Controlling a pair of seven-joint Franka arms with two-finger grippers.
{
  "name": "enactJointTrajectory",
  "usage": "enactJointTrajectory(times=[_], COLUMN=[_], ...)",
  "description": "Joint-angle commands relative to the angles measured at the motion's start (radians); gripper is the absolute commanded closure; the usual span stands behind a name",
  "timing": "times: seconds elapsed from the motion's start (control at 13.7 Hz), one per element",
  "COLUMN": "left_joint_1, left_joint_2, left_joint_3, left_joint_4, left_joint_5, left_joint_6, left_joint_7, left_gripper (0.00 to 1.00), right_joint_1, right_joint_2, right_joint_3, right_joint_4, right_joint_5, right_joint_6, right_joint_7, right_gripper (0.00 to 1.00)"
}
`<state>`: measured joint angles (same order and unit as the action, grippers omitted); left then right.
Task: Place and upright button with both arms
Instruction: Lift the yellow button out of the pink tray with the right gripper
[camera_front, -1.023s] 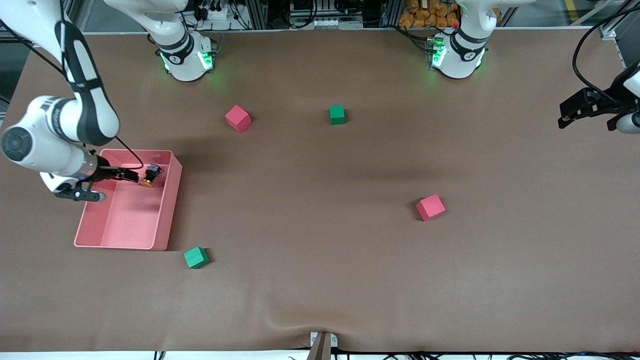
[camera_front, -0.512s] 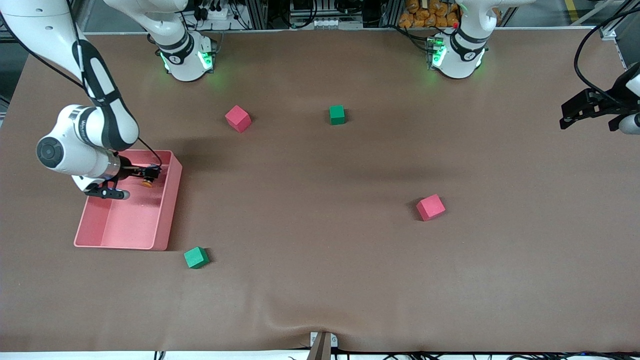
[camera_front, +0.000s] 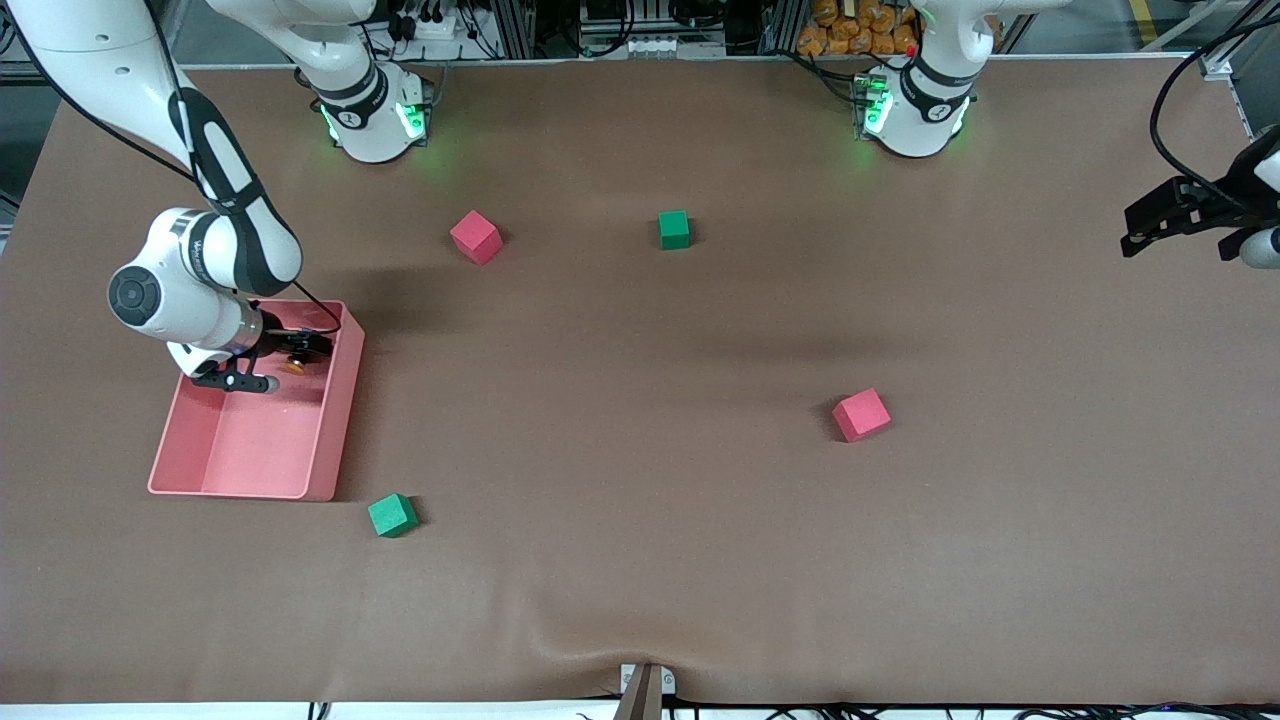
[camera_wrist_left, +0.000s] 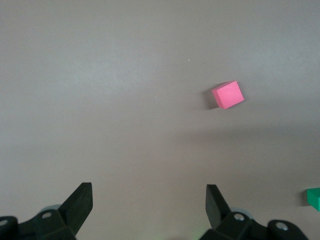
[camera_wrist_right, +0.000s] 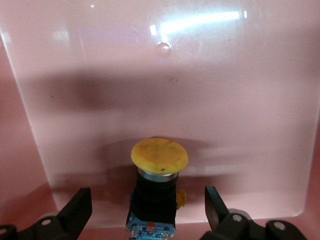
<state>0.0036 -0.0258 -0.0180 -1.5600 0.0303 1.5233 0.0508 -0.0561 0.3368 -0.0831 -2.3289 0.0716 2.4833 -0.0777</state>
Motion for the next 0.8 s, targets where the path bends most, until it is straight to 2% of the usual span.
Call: enactJointTrajectory(times=[0.0,0.15,0.22,0.29,0.37,0.44,0.51,0.73], left_joint_1=[0.009,0.009,0.009,0.009,0.01,0.01,0.01,0.027], left_joint_2=[-0.022,-0.023,-0.022,-0.02,-0.02,-0.02,-0.02,-0.022], left_joint_3=[0.0,0.0,0.0,0.0,0.0,0.0,0.0,0.0], left_joint_4=[-0.008,-0.011,-0.009,-0.008,-0.009,-0.008,-0.005,0.001], left_joint_5=[-0.01,-0.016,-0.017,-0.018,-0.018,-0.018,-0.018,-0.035], left_joint_6=[-0.017,-0.017,-0.017,-0.017,-0.017,-0.017,-0.017,-0.015], left_joint_7=[0.021,0.021,0.021,0.021,0.021,0.021,0.021,0.021], left_gripper=[0.0,0.0,0.0,0.0,0.0,0.0,0.0,0.0], right_joint_1=[0.004,0.006,0.004,0.002,-0.001,-0.005,-0.011,-0.014], right_joint_2=[0.042,0.05,0.05,0.05,0.05,0.05,0.051,0.048], right_joint_3=[-0.003,-0.003,-0.003,-0.003,-0.004,-0.003,-0.004,-0.004], right_joint_4=[-0.014,-0.013,-0.013,-0.013,-0.013,-0.013,-0.013,-0.009], right_joint_5=[0.022,0.022,0.022,0.02,0.022,0.022,0.022,0.022], right_joint_6=[0.064,0.082,0.08,0.08,0.08,0.08,0.078,0.074], right_joint_7=[-0.04,-0.04,-0.042,-0.042,-0.051,-0.072,-0.086,-0.091], right_gripper=[0.0,0.0,0.28,0.64,0.84,0.96,1.0,1.0])
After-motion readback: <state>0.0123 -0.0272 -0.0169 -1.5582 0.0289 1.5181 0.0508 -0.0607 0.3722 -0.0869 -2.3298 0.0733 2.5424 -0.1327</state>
